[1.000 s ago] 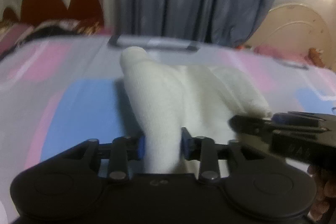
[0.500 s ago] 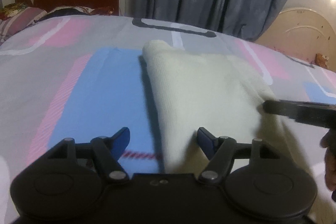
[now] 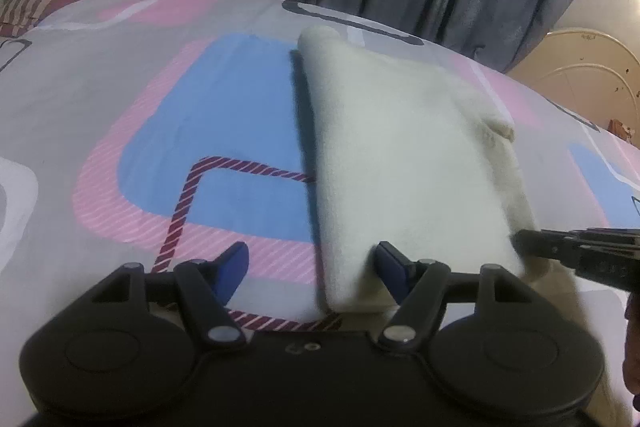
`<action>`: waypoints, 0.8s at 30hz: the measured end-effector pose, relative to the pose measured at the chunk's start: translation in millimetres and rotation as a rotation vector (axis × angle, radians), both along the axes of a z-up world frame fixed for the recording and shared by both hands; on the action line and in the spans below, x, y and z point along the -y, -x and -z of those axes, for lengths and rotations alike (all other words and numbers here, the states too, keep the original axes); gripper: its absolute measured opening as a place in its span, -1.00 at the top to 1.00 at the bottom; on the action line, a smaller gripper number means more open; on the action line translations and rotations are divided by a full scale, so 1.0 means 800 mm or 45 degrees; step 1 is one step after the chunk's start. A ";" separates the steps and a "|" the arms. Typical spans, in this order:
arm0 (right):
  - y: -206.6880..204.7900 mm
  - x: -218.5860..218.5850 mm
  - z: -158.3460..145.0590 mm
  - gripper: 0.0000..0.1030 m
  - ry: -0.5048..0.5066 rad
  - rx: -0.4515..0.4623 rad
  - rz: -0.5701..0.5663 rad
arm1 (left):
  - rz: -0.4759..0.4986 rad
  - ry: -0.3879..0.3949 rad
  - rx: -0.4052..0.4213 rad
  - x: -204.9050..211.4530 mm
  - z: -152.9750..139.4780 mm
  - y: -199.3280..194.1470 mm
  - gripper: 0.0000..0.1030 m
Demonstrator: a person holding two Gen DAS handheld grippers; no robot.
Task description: Fold small clothes
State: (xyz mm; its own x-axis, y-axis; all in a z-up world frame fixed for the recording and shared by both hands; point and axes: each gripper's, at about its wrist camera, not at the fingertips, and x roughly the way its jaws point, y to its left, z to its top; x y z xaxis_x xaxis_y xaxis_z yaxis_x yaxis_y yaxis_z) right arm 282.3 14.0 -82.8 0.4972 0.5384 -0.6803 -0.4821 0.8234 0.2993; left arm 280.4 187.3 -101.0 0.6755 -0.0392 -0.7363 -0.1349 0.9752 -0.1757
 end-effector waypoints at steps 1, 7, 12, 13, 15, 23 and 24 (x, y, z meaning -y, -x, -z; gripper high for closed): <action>0.001 0.001 0.000 0.93 0.014 0.008 0.001 | 0.008 0.001 0.001 0.002 -0.002 0.002 -0.27; 0.006 0.005 0.006 0.94 0.136 0.015 0.006 | 0.042 -0.064 -0.057 0.012 0.009 0.004 -0.44; 0.025 0.008 -0.016 0.92 0.132 0.121 0.093 | 0.028 -0.080 -0.031 0.011 -0.005 0.013 -0.34; 0.033 0.009 -0.023 0.91 0.128 0.157 0.096 | 0.029 -0.088 -0.040 0.013 -0.003 0.017 -0.39; 0.041 0.006 -0.027 0.91 0.112 0.173 0.058 | 0.012 -0.073 -0.054 0.009 0.003 0.018 -0.42; 0.035 -0.008 0.003 0.91 0.210 0.042 0.038 | -0.005 -0.094 -0.065 0.017 0.002 0.030 -0.46; 0.036 -0.006 0.000 0.91 0.204 0.047 0.046 | -0.006 -0.094 -0.067 0.017 0.000 0.033 -0.45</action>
State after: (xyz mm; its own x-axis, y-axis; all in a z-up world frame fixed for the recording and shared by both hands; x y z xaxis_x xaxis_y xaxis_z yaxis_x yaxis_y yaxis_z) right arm 253.4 19.1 -82.9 0.5404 0.4057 -0.7371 -0.4594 0.8763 0.1454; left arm 254.0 173.5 -101.1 0.6361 0.0197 -0.7713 -0.1469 0.9845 -0.0960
